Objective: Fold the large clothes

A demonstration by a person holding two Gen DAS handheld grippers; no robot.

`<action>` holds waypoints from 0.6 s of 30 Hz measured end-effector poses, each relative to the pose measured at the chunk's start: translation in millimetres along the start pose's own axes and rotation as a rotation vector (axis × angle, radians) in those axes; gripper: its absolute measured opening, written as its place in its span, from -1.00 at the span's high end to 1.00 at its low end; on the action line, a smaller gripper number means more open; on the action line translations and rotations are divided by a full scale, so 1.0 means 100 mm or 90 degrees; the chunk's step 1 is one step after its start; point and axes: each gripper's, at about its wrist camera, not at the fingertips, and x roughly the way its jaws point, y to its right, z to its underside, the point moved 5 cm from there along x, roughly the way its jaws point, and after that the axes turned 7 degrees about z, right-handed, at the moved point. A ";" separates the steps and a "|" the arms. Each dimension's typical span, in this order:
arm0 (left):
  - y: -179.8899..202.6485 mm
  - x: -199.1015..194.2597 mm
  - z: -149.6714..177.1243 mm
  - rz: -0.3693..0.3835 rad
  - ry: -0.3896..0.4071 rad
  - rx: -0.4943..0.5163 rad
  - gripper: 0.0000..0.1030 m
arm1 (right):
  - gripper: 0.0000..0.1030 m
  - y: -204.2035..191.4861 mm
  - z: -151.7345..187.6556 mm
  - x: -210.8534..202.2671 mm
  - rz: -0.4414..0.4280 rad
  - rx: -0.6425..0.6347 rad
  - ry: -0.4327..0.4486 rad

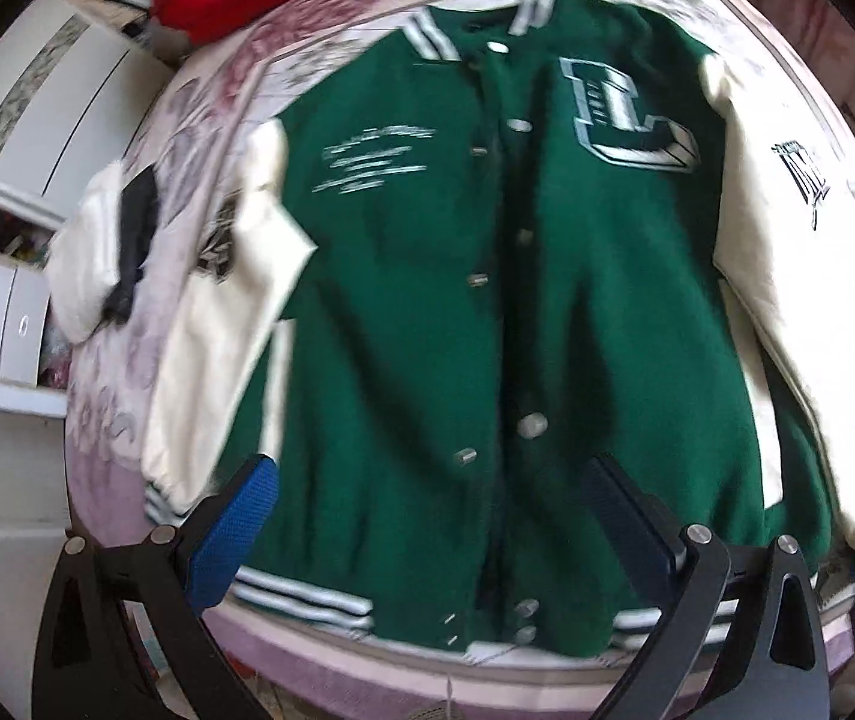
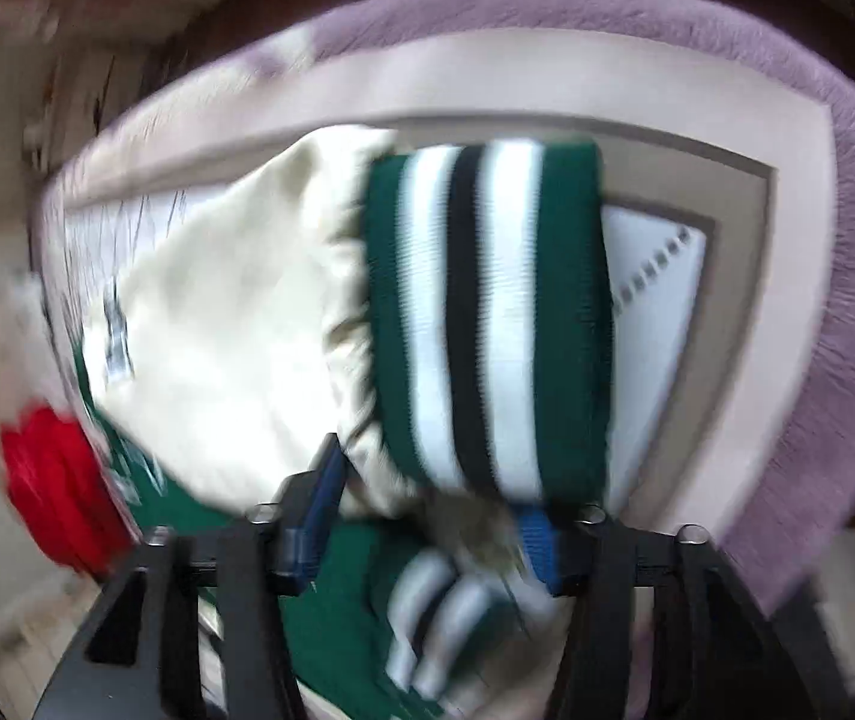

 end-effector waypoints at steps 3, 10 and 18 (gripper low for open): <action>0.25 0.09 -0.11 0.017 0.011 0.029 -1.00 | 0.68 -0.07 -0.09 -0.18 -0.002 0.043 0.079; 0.72 0.32 -0.28 0.044 0.017 0.058 -1.00 | 0.03 -0.23 -0.30 -0.13 -0.039 0.034 0.095; 0.85 0.59 -0.67 0.043 0.009 0.039 -1.00 | 0.83 -0.30 -0.35 0.16 -0.167 0.132 0.110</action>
